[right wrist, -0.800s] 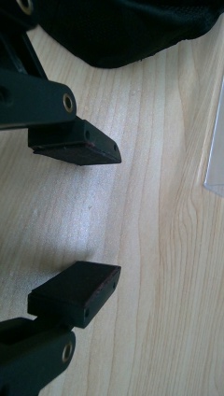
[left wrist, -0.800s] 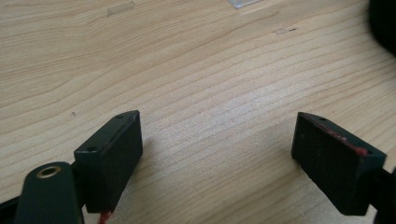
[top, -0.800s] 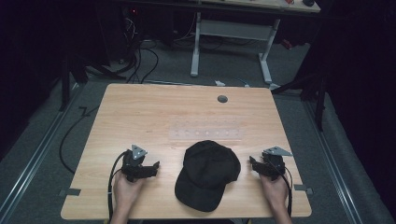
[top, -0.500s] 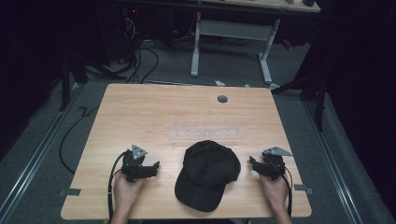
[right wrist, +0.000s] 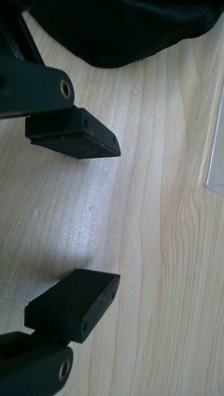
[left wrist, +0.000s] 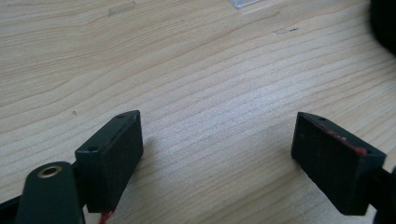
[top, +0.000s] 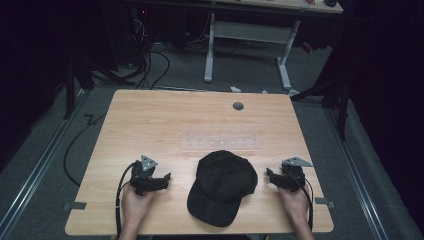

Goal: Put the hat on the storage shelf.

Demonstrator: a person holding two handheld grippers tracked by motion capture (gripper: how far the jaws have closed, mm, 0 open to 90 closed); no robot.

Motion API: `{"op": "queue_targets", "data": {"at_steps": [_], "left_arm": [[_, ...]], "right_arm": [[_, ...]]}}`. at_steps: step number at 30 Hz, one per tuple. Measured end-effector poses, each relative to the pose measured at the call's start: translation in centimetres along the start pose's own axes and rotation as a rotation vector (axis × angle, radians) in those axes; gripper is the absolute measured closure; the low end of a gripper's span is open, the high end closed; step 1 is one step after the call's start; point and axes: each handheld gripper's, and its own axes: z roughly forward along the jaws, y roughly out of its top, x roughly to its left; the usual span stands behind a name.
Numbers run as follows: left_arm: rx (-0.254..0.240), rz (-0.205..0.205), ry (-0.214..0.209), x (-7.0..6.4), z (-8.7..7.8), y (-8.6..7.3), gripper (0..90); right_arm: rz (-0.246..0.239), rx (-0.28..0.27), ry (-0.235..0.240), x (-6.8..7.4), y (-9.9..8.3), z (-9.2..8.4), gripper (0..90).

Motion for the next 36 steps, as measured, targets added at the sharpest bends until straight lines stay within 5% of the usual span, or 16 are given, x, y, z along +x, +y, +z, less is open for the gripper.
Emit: {"op": "queue_targets", "data": {"at_steps": [12, 19, 36], "left_arm": [[-0.002, -0.003, 0.003, 0.0, 0.0, 0.0, 17.5], [-0.003, -0.004, 0.005, 0.0, 0.0, 0.0, 17.6], [-0.004, -0.005, 0.006, 0.0, 0.0, 0.0, 17.8]], "right_arm": [[0.021, -0.014, 0.012, -0.1, -0.2, -0.3, 39.6], [0.058, -0.042, 0.083, 0.2, -0.4, -1.5, 44.7], [0.036, -0.110, 0.221, 2.5, 0.7, -3.7, 46.1]]}}
